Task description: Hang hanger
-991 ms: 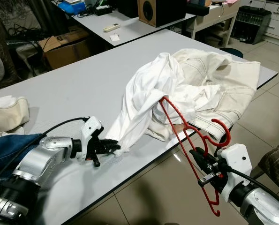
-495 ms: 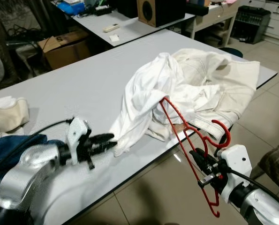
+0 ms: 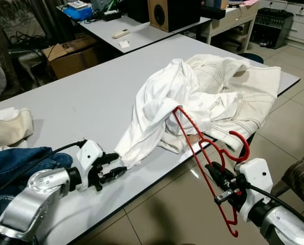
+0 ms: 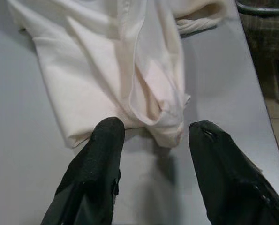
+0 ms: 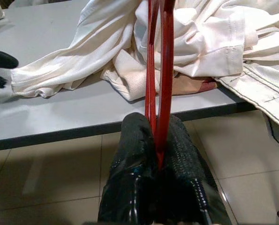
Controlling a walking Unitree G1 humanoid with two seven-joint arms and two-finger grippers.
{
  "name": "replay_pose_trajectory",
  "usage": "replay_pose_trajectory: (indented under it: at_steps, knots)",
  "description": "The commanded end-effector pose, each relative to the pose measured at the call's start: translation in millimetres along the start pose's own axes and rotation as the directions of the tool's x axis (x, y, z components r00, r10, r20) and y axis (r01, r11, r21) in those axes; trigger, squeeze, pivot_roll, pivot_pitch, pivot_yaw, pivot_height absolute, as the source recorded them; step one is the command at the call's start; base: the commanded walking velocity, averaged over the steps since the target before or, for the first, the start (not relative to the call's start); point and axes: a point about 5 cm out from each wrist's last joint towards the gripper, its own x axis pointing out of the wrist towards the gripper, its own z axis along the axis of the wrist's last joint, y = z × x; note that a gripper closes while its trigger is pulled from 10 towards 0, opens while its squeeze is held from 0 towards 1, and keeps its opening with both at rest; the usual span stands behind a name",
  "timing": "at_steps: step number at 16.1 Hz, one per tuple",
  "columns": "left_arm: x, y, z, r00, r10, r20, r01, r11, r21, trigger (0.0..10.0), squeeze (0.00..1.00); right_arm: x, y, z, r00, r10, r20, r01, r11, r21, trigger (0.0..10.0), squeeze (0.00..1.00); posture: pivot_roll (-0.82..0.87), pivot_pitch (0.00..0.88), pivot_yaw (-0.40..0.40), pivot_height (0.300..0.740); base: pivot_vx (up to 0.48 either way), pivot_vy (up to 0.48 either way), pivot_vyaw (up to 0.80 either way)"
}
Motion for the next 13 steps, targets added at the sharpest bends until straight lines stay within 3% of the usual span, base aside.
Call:
replay_pose_trajectory:
  at_steps: [1,2,3,5,8,10,13]
  knots:
    - [-0.1,2.4,-0.1,1.0,0.014,-0.002,-0.014,0.999,-0.04,10.0,0.83,1.4,2.5,1.0,1.0,0.009,0.01,-0.009,1.0,-0.006,10.0,0.0,-0.27,0.0,0.155,0.74,0.0,0.0,0.0]
    - [1.2,0.8,-0.1,1.0,0.005,0.001,-0.005,0.998,-0.062,10.0,0.54,1.2,2.4,1.0,1.0,0.009,0.01,-0.008,1.0,-0.005,10.0,0.0,-0.27,0.0,0.155,0.74,0.0,0.0,0.0]
    - [5.6,-2.1,-3.3,1.0,-0.005,-0.025,0.003,0.998,-0.059,10.0,0.0,0.9,2.4,1.2,1.0,0.009,0.009,-0.009,1.0,-0.008,10.0,0.0,-0.28,0.0,0.154,0.74,0.0,0.0,0.0]
    - [11.0,-2.7,-9.1,0.998,0.009,-0.065,-0.013,0.998,-0.065,10.0,0.0,1.1,2.0,1.7,1.0,0.01,0.01,-0.01,1.0,-0.01,10.0,0.0,-0.28,0.0,0.154,0.74,0.0,0.0,0.0]
    - [14.6,-4.8,-8.8,0.999,0.012,-0.051,-0.018,0.993,-0.115,10.0,0.0,1.2,1.6,2.1,1.0,0.009,0.011,-0.009,1.0,-0.012,10.0,0.0,-0.28,0.0,0.154,0.74,0.0,0.0,0.0]
    - [19.0,-1.3,-6.4,0.998,0.049,-0.026,-0.052,0.988,-0.145,4.7,0.0,2.2,1.7,2.1,1.0,0.013,0.01,-0.013,1.0,-0.013,10.0,0.0,-0.28,0.0,0.151,0.74,0.0,0.0,0.0]
    - [22.0,1.0,-2.7,0.997,0.076,-0.004,-0.076,0.988,-0.137,3.8,0.0,2.7,1.0,2.6,1.0,0.014,0.011,-0.014,1.0,-0.013,10.0,0.0,-0.28,0.0,0.148,0.74,0.0,0.0,0.0]
